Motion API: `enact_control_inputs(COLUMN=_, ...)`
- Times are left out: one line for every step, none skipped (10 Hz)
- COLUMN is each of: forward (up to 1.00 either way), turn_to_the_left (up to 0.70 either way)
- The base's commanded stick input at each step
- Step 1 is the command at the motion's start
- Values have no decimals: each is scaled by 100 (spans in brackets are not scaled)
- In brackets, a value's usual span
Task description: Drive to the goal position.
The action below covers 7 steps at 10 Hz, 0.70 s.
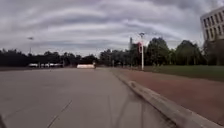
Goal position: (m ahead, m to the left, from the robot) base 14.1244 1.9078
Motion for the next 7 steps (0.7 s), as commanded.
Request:
enact_control_inputs(forward=70, turn_to_the_left=0)
enact_control_inputs(forward=70, turn_to_the_left=0)
enact_control_inputs(forward=70, turn_to_the_left=0)
enact_control_inputs(forward=70, turn_to_the_left=0)
enact_control_inputs(forward=70, turn_to_the_left=0)
enact_control_inputs(forward=70, turn_to_the_left=0)
enact_control_inputs(forward=70, turn_to_the_left=0)
